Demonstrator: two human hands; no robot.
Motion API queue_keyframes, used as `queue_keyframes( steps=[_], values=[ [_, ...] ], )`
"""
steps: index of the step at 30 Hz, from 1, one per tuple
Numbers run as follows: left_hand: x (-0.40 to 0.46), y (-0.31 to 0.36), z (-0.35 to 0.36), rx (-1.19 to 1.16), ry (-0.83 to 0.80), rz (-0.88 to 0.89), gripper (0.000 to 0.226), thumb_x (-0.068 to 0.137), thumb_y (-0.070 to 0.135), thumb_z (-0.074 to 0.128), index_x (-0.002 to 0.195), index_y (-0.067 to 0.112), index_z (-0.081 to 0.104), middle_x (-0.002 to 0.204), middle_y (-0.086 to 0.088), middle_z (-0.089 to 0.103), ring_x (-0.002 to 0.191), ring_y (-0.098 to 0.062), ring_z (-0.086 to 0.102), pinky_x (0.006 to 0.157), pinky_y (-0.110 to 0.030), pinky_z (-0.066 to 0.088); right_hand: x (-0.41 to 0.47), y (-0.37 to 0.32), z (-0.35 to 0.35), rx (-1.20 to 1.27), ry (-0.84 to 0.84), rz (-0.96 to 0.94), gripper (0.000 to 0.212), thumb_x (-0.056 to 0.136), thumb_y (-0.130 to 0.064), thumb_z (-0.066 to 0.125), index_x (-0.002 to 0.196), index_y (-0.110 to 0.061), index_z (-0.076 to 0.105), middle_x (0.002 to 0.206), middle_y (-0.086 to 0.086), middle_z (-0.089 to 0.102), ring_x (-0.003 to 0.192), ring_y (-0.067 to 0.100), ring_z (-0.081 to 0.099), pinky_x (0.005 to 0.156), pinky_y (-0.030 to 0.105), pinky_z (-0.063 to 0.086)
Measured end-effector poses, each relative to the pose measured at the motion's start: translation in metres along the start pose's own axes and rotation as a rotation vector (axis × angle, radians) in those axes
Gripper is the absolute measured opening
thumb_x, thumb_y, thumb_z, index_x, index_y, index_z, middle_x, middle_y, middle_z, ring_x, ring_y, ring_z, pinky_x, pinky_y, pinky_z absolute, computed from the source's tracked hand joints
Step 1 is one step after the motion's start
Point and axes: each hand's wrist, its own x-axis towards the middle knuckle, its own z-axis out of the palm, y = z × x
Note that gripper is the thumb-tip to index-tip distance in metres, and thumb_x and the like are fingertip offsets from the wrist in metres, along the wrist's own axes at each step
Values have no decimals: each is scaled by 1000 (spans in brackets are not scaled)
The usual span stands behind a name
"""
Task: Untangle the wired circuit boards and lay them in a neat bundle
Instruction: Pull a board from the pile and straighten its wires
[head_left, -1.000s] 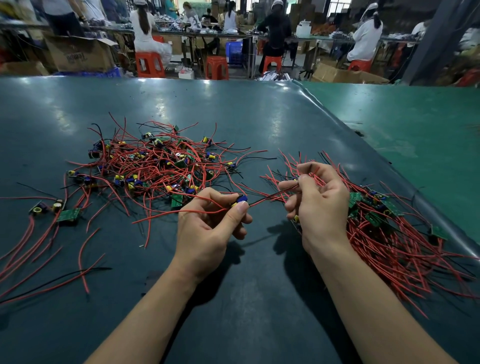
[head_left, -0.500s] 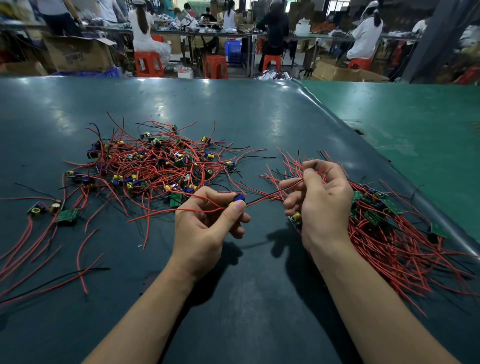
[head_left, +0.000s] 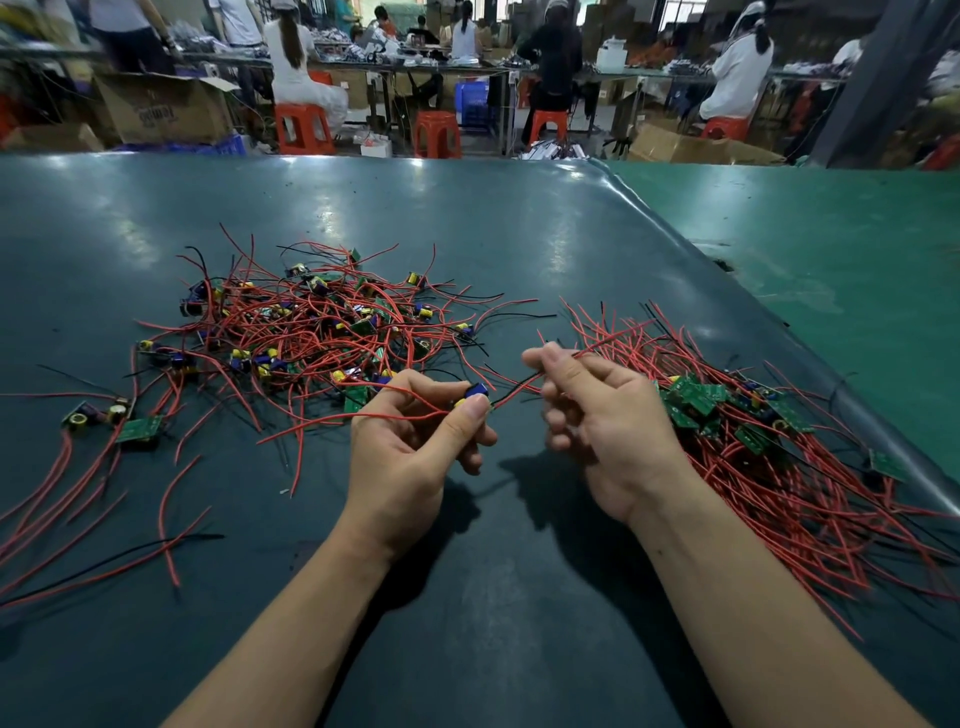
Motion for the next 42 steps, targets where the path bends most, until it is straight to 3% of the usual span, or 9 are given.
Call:
queue_keyframes(
  steps=[9, 18, 22, 26, 30, 32, 34, 37, 42],
  values=[
    [1, -3, -3, 44, 93, 71, 12, 77, 11, 68, 81, 7, 58, 55, -4, 61, 49, -20, 53, 45, -25, 42, 6, -1, -9, -136, 283, -247, 18, 99, -15, 56, 89, -10, 69, 55, -9, 52, 38, 6, 44, 35, 18, 35],
    [6, 3, -4, 162, 187, 171, 26, 82, 15, 74, 105, 15, 61, 75, -5, 63, 65, -12, 56, 61, -21, 49, 7, 5, -14, -405, 184, -261, 30, 98, -1, 47, 115, -19, 64, 68, 5, 58, 43, 15, 57, 43, 30, 50],
    [10, 5, -8, 170, 239, 184, 22, 80, 26, 69, 99, 15, 66, 75, 2, 65, 63, -7, 59, 61, -18, 51, 6, 12, -17, -1147, -11, -237, 41, 94, -34, 61, 131, -18, 59, 116, 6, 70, 103, 28, 65, 96, 38, 49],
    [15, 9, -11, -11, 235, 117, 22, 76, 28, 70, 84, 17, 53, 87, -7, 71, 79, -20, 67, 70, -26, 54, 1, 8, -14, -1249, -24, -244, 60, 84, -65, 58, 127, -24, 62, 121, -2, 68, 105, 22, 63, 96, 36, 48],
    [16, 12, -8, -330, 132, -133, 36, 66, 36, 75, 78, 13, 50, 66, -6, 67, 46, -13, 60, 47, -20, 48, 2, 2, -20, -1331, 22, -243, 46, 87, -65, 54, 109, -29, 72, 104, -4, 73, 96, 20, 65, 87, 37, 51],
    [15, 11, -8, -317, 65, -166, 48, 58, 43, 81, 76, 11, 49, 59, -4, 60, 36, -10, 48, 41, -18, 41, 2, 2, -20, -1241, -34, -265, 42, 92, -57, 53, 90, -21, 74, 75, -2, 68, 72, 16, 60, 72, 32, 50],
    [13, 8, -5, -207, -1, -183, 54, 56, 47, 82, 75, 9, 50, 53, -2, 55, 31, -9, 42, 37, -16, 35, -4, 0, -11, -843, -141, -225, 46, 95, -51, 52, 80, -12, 72, 49, 1, 45, 46, 12, 41, 50, 23, 37],
    [5, 2, 4, -20, -55, -217, 42, 66, 36, 72, 84, 3, 53, 46, -1, 51, 28, -9, 40, 33, -13, 29, -10, -2, -1, -417, -290, -111, 45, 88, -48, 55, 94, -7, 73, 40, -1, 44, 31, 8, 34, 34, 14, 27],
    [-1, -3, 7, 85, -163, -240, 45, 69, 42, 70, 89, 1, 67, 52, -4, 58, 32, -12, 46, 36, -13, 32, -9, -3, -1, -276, -234, -9, 16, 92, -16, 64, 95, -2, 70, 39, -5, 43, 28, 4, 29, 33, 10, 22]
  ],
)
